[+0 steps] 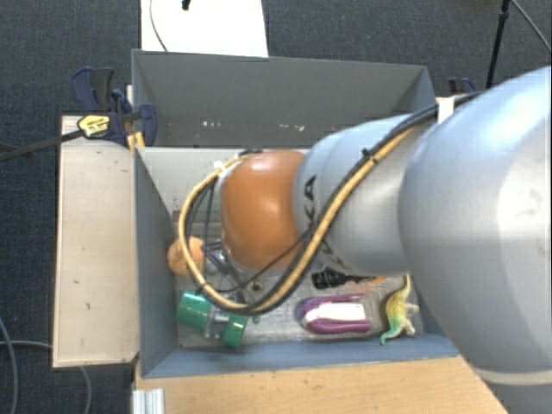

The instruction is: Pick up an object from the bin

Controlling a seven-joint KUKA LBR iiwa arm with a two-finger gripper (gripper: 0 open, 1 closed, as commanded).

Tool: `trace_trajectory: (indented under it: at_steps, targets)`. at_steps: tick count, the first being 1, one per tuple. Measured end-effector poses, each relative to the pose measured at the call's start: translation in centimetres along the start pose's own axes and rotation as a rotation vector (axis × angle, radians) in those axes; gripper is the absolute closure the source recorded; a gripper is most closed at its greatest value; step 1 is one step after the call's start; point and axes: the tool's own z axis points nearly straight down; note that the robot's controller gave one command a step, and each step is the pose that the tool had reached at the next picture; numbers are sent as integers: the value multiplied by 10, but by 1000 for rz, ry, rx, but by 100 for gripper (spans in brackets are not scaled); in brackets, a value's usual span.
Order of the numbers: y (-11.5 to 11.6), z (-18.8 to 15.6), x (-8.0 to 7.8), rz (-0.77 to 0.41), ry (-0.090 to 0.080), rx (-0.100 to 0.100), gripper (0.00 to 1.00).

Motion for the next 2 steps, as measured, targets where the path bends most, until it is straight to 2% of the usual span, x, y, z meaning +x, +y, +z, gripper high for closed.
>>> trace_trajectory:
  at_steps: [1, 2]
  targets:
    - [-2, 65, -1, -32, -3, -2, 0]
    - [8, 62, 1, 72, -2, -1, 100]
